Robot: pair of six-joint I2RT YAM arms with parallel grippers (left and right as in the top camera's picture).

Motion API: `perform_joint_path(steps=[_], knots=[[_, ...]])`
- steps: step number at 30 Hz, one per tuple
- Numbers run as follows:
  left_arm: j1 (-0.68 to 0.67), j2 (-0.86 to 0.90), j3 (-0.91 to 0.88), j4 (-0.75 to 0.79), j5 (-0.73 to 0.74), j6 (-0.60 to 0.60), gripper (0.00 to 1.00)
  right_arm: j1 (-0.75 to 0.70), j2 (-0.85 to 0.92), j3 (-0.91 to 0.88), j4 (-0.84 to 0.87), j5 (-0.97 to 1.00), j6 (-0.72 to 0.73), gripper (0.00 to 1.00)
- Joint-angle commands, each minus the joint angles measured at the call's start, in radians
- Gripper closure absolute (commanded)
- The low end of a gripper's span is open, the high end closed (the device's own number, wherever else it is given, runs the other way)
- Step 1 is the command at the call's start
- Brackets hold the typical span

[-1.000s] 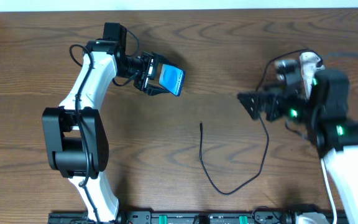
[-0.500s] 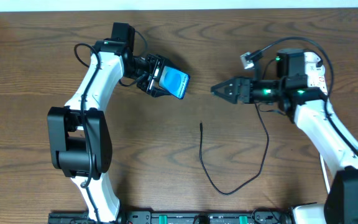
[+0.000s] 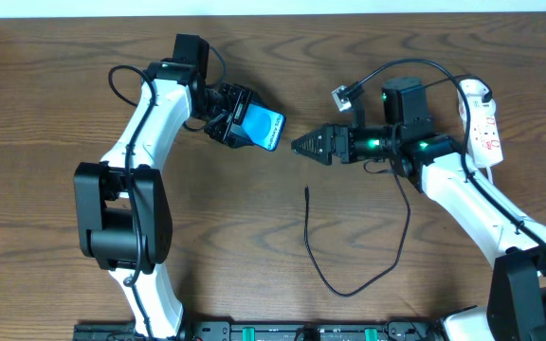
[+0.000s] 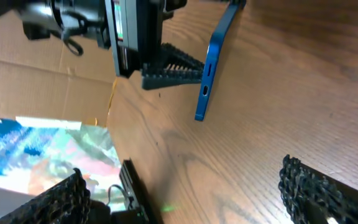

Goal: Plug charger to phone and switch on socket
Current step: 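Close the right gripper on the phone's edge beside the left gripper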

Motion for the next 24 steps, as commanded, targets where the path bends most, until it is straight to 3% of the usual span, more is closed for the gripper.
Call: perform_joint_path(steps=[1, 10, 24], knots=[[-0.005, -0.035, 0.027, 0.003, -0.018, -0.03, 0.93, 0.006, -0.001, 0.014, 0.02, 0.013, 0.089, 0.05], [-0.005, -0.035, 0.027, 0.003, -0.017, -0.125, 0.93, 0.045, -0.001, 0.014, 0.038, 0.056, 0.124, 0.07], [-0.08, -0.035, 0.027, 0.003, 0.055, -0.131, 0.93, 0.115, -0.001, 0.014, 0.033, 0.236, 0.144, 0.11]])
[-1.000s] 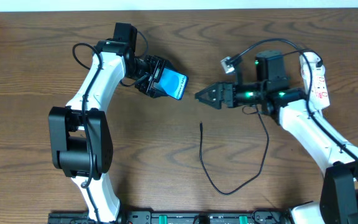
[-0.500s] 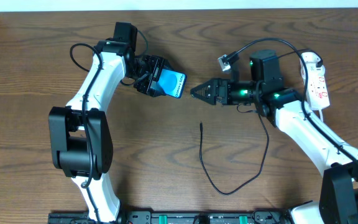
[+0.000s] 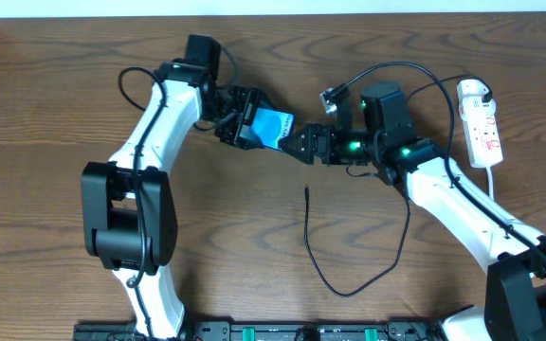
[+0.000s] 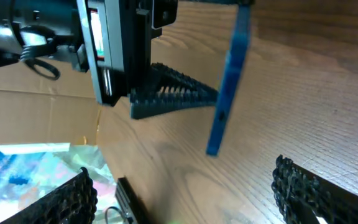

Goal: Plug charger to phone and switch on socket
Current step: 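Close the right gripper on the phone's edge beside the left gripper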

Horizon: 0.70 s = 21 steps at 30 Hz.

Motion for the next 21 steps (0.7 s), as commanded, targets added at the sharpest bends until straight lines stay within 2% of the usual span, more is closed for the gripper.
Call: perform_joint_path(steps=[1, 16, 21], knots=[[-0.031, -0.035, 0.027, 0.001, 0.039, -0.005, 0.93, 0.013, -0.001, 0.014, -0.009, 0.077, 0.01, 0.11], [-0.068, -0.035, 0.027, 0.005, 0.039, -0.005, 0.93, 0.013, -0.001, 0.014, -0.033, 0.141, 0.011, 0.12], [-0.072, -0.035, 0.027, 0.013, 0.035, -0.005, 0.93, 0.013, -0.001, 0.014, -0.021, 0.205, 0.063, 0.11]])
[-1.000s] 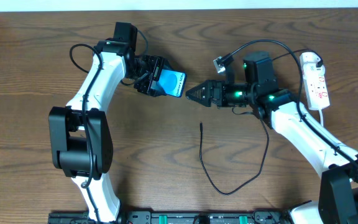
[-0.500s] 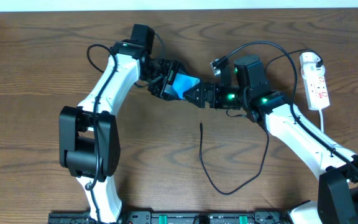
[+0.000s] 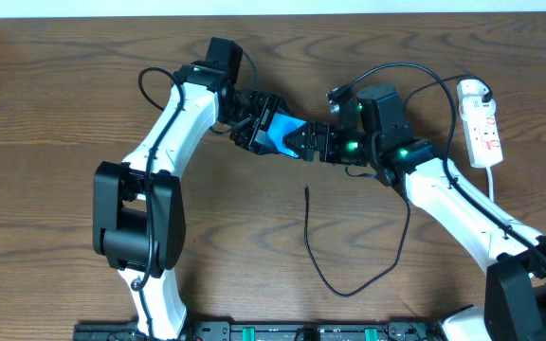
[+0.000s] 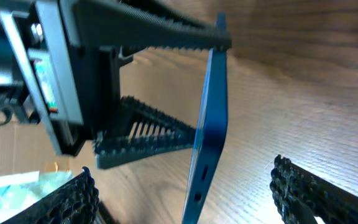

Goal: Plug charger to phone and switch on socket
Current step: 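Close the right gripper on the phone's edge beside the left gripper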

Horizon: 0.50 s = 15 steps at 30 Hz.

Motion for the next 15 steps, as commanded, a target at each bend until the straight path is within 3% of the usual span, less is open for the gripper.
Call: perform_joint_path(steps=[1, 15], knots=[[-0.005, -0.035, 0.027, 0.013, 0.021, -0.002, 0.93, 0.006, -0.001, 0.014, 0.014, 0.046, 0.044, 0.11], [-0.018, -0.035, 0.027, 0.021, 0.021, -0.014, 0.93, 0.019, -0.001, 0.014, 0.01, 0.058, 0.056, 0.11]])
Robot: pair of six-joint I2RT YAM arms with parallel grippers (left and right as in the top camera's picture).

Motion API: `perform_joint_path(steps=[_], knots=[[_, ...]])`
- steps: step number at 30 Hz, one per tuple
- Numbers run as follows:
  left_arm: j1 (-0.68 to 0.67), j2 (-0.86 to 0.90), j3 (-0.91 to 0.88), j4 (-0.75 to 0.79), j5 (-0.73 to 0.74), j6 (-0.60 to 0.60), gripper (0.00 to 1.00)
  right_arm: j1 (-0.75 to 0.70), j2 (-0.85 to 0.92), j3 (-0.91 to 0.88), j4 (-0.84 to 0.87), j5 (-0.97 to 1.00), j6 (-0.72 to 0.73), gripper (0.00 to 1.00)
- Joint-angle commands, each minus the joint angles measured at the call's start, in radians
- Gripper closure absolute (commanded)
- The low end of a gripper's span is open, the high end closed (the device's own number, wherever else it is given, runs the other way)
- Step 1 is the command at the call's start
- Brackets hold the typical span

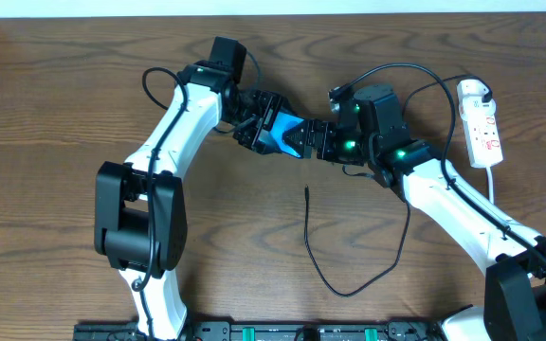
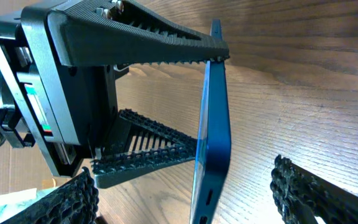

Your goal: Plug charger to phone and switch on socket

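My left gripper (image 1: pixel 262 121) is shut on the blue phone (image 1: pixel 284 133), holding it above the table's middle. In the right wrist view the phone (image 2: pixel 214 118) stands edge-on, pinched between the left gripper's black fingers (image 2: pixel 145 37). Its port end points down toward the camera. My right gripper (image 1: pixel 309 142) is open, and the phone's lower end sits in the gap between its fingers (image 2: pixel 185 182), touching neither. The black charger cable (image 1: pixel 322 270) lies loose on the table, with its free plug end (image 1: pixel 308 192) below the grippers.
A white power strip (image 1: pixel 479 118) lies at the far right of the wooden table (image 1: pixel 55 246), behind my right arm. The charger cable loops from the table's middle toward the front and back up under the right arm.
The phone and the left gripper's fingers fill slightly more of the right wrist view, so the two grippers stand a little closer. The right gripper is still open around the phone's end.
The left gripper held the phone left of centre, a clear gap away from the open right gripper. Both then stood closer together near the middle. After that the phone's end lay between the right gripper's open fingers, where it remains. The cable stayed on the table.
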Motion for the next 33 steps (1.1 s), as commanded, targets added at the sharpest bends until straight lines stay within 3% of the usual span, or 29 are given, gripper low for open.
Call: perform_joint_path(steps=[1, 24, 30, 33], knots=[[-0.004, -0.035, 0.027, 0.004, 0.021, -0.014, 0.92, 0.004, -0.001, 0.014, -0.006, 0.012, 0.008, 0.11], [-0.009, -0.035, 0.027, 0.017, 0.024, -0.037, 0.93, 0.006, -0.001, 0.014, -0.039, 0.065, -0.011, 0.11], [-0.035, -0.035, 0.027, 0.038, 0.024, -0.06, 0.93, 0.026, -0.001, 0.014, -0.043, 0.113, -0.011, 0.13], [-0.039, -0.035, 0.027, 0.042, 0.024, -0.097, 0.93, 0.029, -0.001, 0.014, -0.046, 0.122, -0.01, 0.2]])
